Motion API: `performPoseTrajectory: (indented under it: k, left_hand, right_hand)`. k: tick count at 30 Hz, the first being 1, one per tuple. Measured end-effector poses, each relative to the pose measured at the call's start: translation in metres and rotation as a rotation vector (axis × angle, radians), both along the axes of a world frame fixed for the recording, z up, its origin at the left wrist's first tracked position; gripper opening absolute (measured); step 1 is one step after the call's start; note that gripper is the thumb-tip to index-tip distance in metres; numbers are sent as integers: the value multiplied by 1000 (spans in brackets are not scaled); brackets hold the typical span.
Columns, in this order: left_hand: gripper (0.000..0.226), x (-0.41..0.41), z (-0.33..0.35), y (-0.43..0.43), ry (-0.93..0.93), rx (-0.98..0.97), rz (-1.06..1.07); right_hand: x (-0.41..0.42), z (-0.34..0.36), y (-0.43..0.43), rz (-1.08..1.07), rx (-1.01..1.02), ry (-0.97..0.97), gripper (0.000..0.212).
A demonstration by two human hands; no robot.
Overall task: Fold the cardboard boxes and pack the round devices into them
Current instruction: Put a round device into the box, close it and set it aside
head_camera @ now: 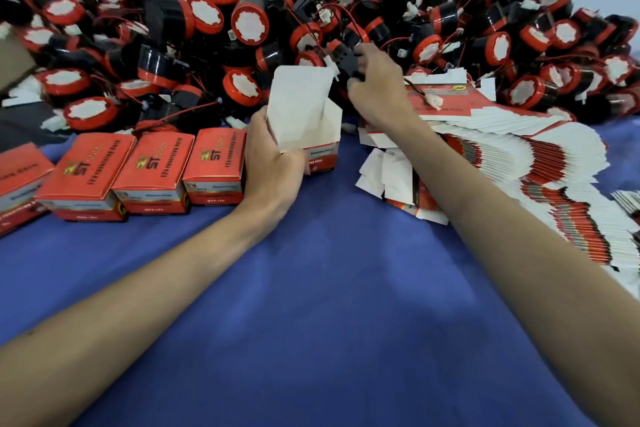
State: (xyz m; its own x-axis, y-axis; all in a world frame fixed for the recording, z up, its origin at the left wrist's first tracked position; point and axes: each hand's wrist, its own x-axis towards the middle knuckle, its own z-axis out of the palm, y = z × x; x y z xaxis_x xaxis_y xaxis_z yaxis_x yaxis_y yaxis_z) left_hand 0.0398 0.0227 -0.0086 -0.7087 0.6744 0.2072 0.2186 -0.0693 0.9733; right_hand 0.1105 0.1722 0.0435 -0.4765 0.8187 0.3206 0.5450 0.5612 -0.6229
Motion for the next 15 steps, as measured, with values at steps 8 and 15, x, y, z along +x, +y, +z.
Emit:
performPoseTrajectory:
  k: [8, 15]
  left_hand:
    - [69, -7, -6, 3, 43, 7, 76]
    - [62, -6, -9, 4, 79, 2, 153]
  right_hand:
    - [-20, -2, 27, -109, 250, -455, 68]
    - [50, -1, -62, -93, 277, -134, 57]
